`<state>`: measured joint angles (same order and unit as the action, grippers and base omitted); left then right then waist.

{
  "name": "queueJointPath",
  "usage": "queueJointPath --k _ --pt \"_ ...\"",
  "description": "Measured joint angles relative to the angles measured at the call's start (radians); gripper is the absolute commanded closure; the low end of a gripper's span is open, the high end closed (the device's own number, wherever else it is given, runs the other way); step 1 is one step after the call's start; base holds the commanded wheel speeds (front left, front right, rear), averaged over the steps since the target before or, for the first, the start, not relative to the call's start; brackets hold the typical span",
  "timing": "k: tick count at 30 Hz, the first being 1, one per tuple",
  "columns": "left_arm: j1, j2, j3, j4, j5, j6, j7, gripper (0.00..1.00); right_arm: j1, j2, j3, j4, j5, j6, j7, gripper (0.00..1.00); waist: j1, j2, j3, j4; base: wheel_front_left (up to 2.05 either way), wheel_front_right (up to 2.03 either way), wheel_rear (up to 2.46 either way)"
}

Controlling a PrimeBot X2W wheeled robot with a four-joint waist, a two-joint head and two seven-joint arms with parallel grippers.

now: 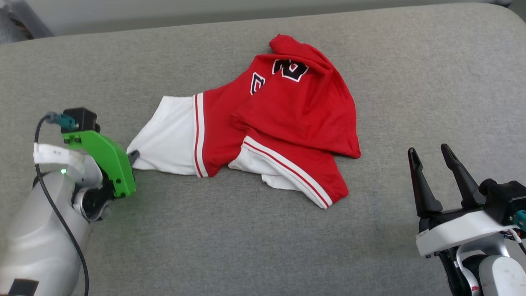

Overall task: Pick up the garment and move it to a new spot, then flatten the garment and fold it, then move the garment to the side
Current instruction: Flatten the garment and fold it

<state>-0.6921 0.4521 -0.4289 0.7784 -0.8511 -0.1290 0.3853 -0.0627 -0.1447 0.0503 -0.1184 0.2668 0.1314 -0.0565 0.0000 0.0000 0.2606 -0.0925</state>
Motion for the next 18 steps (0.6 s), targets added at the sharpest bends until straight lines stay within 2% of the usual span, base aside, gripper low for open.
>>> queueJointPath --k 5,11,17,18 --pt "0.132 0.002 0.008 -0.084 -0.016 0.013 -0.027 1.0 0.023 -0.003 -0.001 -0.007 0.0 0.0 0.016 0.0 0.0 0.0 -0.04 0.054 0.0 0.0 0.0" --pt "0.268 -0.016 -0.003 -0.216 -0.029 0.054 -0.044 1.0 0.041 -0.005 -0.001 -0.016 0.002 0.0 0.035 0.0 0.0 0.0 -0.082 0.116 0.0 0.0 0.0" --pt "0.313 -0.026 -0.011 -0.286 -0.021 0.065 -0.123 1.0 0.042 -0.007 0.005 -0.018 0.004 0.0 0.045 0.0 0.0 0.0 -0.106 0.151 0.0 0.0 0.0" --pt "0.313 -0.024 -0.015 -0.293 0.0 0.063 -0.156 0.36 0.042 -0.009 0.006 -0.018 0.005 0.0 0.049 0.0 0.0 0.0 -0.109 0.153 0.0 0.0 0.0"
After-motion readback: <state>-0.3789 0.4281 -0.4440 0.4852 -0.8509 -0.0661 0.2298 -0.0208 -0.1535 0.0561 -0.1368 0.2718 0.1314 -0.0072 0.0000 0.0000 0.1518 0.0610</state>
